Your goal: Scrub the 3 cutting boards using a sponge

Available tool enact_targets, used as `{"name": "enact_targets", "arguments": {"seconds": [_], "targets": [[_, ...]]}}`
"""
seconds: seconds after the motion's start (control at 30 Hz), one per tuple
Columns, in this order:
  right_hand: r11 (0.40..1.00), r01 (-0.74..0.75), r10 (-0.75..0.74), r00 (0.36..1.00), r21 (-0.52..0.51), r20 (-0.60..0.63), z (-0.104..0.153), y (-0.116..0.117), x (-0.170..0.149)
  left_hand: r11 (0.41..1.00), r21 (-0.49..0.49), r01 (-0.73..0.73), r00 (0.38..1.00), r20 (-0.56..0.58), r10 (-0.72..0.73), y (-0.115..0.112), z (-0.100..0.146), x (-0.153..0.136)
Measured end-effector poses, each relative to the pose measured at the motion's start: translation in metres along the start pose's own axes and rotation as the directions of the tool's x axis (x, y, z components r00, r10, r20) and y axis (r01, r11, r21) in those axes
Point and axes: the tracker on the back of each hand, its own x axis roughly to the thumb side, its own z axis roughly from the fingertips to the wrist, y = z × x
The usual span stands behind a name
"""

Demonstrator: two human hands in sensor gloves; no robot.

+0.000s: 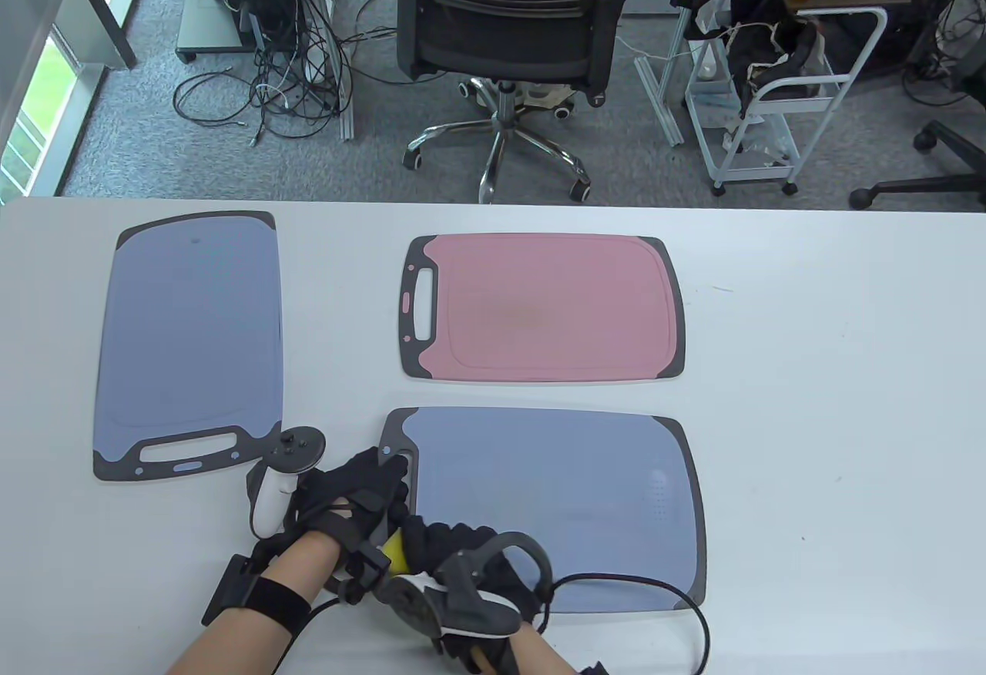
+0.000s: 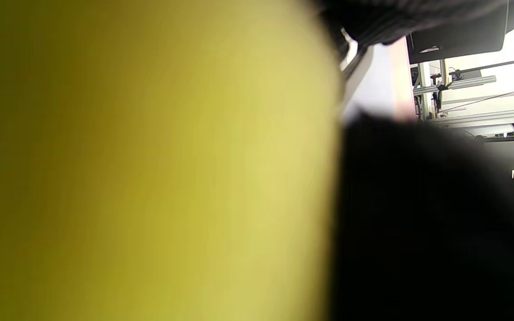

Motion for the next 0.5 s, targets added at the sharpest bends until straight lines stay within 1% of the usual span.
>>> {"name": "enact_targets", "arguments": {"seconds": [0.03,0.07,0.1,0.13,0.17,0.2,0.23,0.27,0.3,0.37,0.4,0.43,0.47,0.5], "targets": [[0.999,-0.001,0.001,1.000,0.034,-0.002,0.003,0.000,-0.006,1.000,-0.001,0.000,1.000,0.000,0.000,0.000,0.000,0.000],[0.999,0.021,-0.020,1.000,0.033,-0.024,0.006,0.001,-0.013,1.000,-0.001,0.001,1.000,0.001,-0.001,0.000,0.000,0.000],[0.998,0.053,-0.051,0.996,0.029,-0.078,0.013,0.002,-0.025,1.000,0.001,0.002,1.000,0.000,-0.002,0.000,0.000,0.000],[0.997,0.058,-0.051,0.990,0.048,-0.133,0.020,0.003,-0.037,1.000,0.000,0.002,1.000,0.001,-0.002,0.000,0.000,0.000],[0.996,0.035,-0.020,0.983,0.082,-0.185,0.032,0.006,-0.058,1.000,-0.002,0.000,1.000,0.000,0.000,0.000,0.000,0.000],[0.996,0.018,0.002,0.975,0.090,-0.220,0.042,0.008,-0.073,1.000,-0.004,-0.001,1.000,0.000,0.001,0.000,0.000,0.000],[0.996,-0.003,0.032,0.951,0.094,-0.307,0.060,0.013,-0.100,1.000,0.000,0.003,1.000,0.001,-0.003,0.000,0.000,0.000],[0.993,0.016,0.030,0.922,0.115,-0.385,0.078,0.017,-0.127,1.000,0.003,0.005,1.000,0.001,-0.005,0.000,0.000,0.000],[0.991,0.051,0.008,0.901,0.123,-0.434,0.088,0.020,-0.142,1.000,0.004,0.006,1.000,0.002,-0.006,0.000,0.001,0.001],[0.978,0.181,-0.074,0.762,0.103,-0.643,0.123,0.029,-0.192,1.000,0.010,0.014,1.000,0.004,-0.014,0.000,0.000,0.001],[0.974,0.201,-0.078,0.721,0.101,-0.688,0.132,0.031,-0.205,1.000,0.011,0.017,1.000,0.007,-0.017,0.000,0.000,0.001],[0.975,0.187,-0.042,0.678,0.117,-0.734,0.143,0.033,-0.221,1.000,0.011,0.022,1.000,0.009,-0.022,0.000,0.000,0.001],[0.974,0.176,-0.009,0.654,0.141,-0.756,0.148,0.034,-0.231,1.000,0.011,0.024,1.000,0.009,-0.024,0.000,0.000,0.002],[0.974,0.174,-0.003,0.648,0.144,-0.762,0.149,0.034,-0.233,1.000,0.013,0.026,1.000,0.009,-0.026,0.000,0.000,0.002]]}}
